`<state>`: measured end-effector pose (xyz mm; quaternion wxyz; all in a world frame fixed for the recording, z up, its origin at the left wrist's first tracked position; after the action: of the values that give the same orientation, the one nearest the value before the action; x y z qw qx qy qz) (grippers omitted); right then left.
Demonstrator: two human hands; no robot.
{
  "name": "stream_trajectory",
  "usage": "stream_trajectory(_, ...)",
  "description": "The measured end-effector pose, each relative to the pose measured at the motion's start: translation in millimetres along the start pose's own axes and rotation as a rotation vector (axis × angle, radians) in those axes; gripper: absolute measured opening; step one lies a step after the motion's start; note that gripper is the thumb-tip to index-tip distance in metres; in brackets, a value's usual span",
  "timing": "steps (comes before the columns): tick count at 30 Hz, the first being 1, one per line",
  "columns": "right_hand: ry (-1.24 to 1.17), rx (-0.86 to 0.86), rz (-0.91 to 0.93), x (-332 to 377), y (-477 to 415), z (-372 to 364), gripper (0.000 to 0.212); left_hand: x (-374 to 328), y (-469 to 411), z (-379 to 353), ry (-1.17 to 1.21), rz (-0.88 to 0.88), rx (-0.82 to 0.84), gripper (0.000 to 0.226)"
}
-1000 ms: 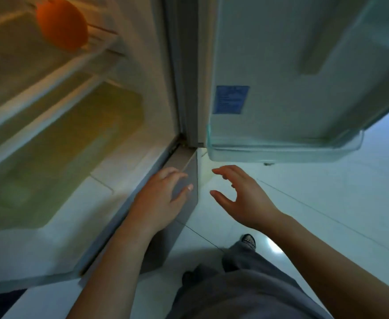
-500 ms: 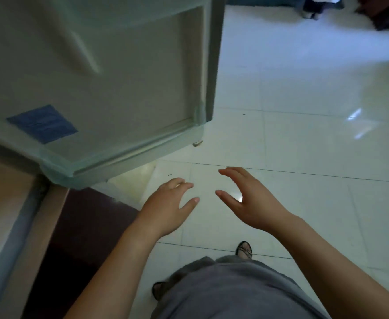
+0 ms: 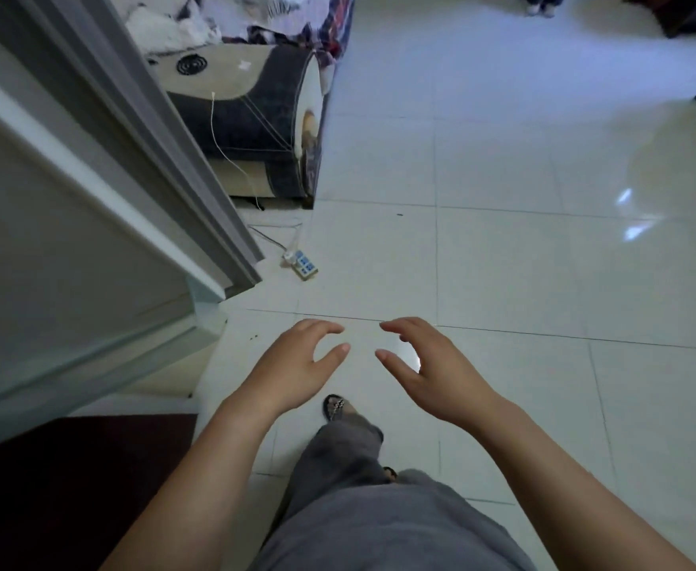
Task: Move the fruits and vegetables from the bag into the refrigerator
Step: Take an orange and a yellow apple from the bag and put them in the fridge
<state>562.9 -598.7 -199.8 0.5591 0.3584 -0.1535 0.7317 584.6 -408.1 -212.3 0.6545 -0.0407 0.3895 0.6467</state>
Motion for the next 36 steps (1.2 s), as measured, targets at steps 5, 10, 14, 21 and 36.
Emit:
stream_trajectory(5, 0.052, 0.066, 0.045, -23.5, -97.1, 40.1, 0.045, -20.6, -75.7, 11.9, 0.080, 0.068, -0.032, 0.036)
stream_trajectory(10, 0.111, 0.012, 0.022, -49.7, -172.3, 120.9, 0.043, -57.9, -160.8, 48.8, -0.011, 0.042, -0.011, 0.038)
stream_trajectory(14, 0.094, 0.001, 0.027, -71.7, -227.6, 156.8, 0.043, -90.1, -225.2, 76.6, -0.016, 0.024, -0.046, 0.037)
stream_trajectory(21, 0.154, 0.196, 0.247, -99.2, -366.2, 197.0, 0.044, -101.3, -323.0, 111.6, 0.044, 0.220, -0.186, 0.039)
stream_trajectory(36, 0.198, 0.695, 0.761, -1.5, -575.8, 168.6, 0.041, -62.2, -339.4, 212.2, 0.263, 0.731, -0.601, 0.046)
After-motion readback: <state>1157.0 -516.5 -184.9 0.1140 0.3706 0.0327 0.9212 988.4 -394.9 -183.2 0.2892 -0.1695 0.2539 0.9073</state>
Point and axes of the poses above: each hand's wrist, its own y-axis away from the middle knuckle, its own z-axis out of the back of the hand, x = y × z, the point moved 2 cm from there along -y, towards the middle knuckle, and after that the axes turned 6 degrees about z, right-handed, at the moved point
